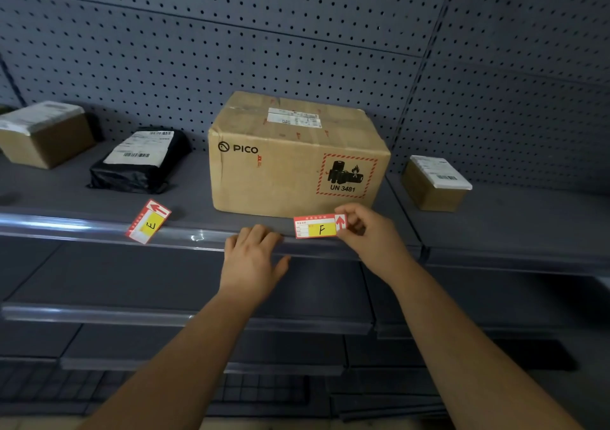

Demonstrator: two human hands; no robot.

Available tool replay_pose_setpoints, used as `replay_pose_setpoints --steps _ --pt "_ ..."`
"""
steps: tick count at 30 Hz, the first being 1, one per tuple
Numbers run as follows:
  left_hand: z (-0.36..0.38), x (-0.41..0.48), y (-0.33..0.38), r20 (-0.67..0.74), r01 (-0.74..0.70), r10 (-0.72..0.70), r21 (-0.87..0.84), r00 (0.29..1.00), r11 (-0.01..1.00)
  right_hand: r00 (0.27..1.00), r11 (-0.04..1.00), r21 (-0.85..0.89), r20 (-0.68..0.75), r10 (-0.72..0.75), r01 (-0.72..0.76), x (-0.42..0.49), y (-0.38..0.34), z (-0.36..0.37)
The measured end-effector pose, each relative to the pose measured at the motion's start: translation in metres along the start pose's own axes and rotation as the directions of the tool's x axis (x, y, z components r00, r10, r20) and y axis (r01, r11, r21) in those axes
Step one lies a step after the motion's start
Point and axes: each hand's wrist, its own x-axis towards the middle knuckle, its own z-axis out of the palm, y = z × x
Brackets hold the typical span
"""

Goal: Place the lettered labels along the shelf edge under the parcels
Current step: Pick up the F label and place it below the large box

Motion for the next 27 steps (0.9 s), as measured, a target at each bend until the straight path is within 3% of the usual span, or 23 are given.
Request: replay_pose_setpoints --steps 12,27 --pt "0.005 0.002 0.005 -0.05 0.074 -0.078 -0.07 0.996 0.995 1.0 1.0 -0.002 0.014 -0.016 0.016 0.003 0.003 -0.001" --pt "0.004 -0.001 0.01 -0.043 0.103 -0.104 -0.033 0.994 0.994 0.999 1.0 -0.009 0.036 -0.016 0.016 -0.002 0.012 0.0"
